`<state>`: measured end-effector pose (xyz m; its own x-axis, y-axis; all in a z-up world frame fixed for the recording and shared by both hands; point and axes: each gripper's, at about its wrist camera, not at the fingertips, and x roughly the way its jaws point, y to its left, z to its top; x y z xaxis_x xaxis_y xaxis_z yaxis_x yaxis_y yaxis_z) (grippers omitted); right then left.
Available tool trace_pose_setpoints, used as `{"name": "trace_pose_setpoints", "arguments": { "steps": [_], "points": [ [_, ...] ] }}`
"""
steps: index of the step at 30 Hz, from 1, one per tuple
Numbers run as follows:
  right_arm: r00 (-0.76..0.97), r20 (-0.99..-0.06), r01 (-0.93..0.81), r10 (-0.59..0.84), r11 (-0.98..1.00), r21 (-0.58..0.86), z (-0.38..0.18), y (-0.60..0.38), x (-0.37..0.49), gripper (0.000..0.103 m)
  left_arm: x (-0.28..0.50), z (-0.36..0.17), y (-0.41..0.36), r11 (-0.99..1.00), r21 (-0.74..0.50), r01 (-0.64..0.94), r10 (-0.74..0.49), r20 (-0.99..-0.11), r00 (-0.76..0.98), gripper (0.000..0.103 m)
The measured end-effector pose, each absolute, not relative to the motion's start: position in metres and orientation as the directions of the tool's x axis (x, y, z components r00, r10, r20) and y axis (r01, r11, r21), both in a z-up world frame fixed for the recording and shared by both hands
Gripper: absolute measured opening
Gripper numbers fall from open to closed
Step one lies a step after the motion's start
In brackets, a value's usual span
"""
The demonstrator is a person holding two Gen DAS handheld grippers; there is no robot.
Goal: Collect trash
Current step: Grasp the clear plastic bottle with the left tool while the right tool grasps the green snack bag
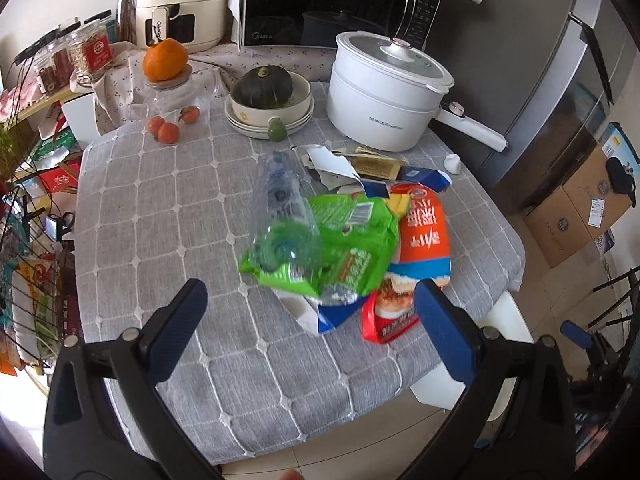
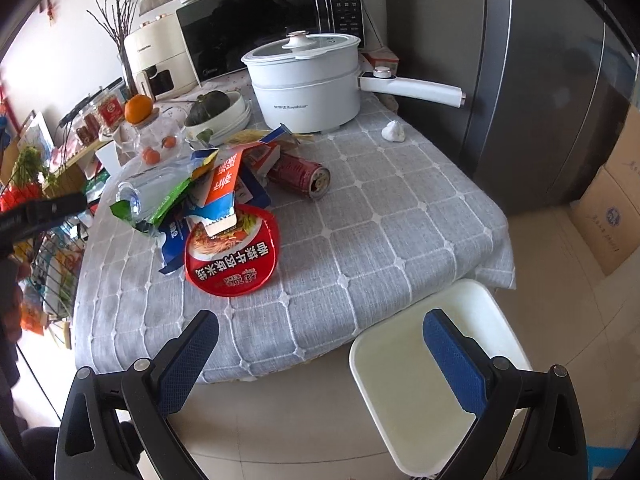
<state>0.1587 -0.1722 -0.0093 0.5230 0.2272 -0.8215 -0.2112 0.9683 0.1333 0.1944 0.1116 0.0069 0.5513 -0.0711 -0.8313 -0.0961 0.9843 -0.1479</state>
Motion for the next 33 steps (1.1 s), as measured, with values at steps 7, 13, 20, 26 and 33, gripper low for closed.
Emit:
{"name": "trace_pose_setpoints", "arguments": {
  "steps": [7,13,20,26,33],
  "points": [
    [0.515,-0.831,-0.210,0.211,0.971,0.116,-0.014,-0.172,0.180,0.103,0.284,-0.037,0.132,0.973,-0.158,-0.166,-0.098,-0.942,0.320,0.094],
    [0.485,-0.841,-0.208,0.241,0.965,0.157,-0.020,-0.171,0.193,0.103,0.311,-0.083,0.143,0.939,-0.246,-0.242,-0.207,-0.962,0.177,0.089],
    [0.485,-0.839,-0.198,0.246,0.965,0.169,-0.025,-0.165,0.207,0.103,0.309,-0.080,0.142,0.939,-0.270,-0.212,-0.227,-0.952,0.207,0.065],
    [0.480,-0.831,-0.176,0.282,0.959,0.224,-0.034,-0.155,0.223,0.103,0.284,-0.047,0.167,0.920,-0.325,-0.218,-0.238,-0.907,0.347,0.063],
    [0.478,-0.796,-0.150,0.371,0.928,0.342,-0.038,-0.140,0.236,0.100,0.204,-0.017,0.194,0.906,-0.360,-0.224,-0.207,-0.836,0.508,0.063]
  ]
}}
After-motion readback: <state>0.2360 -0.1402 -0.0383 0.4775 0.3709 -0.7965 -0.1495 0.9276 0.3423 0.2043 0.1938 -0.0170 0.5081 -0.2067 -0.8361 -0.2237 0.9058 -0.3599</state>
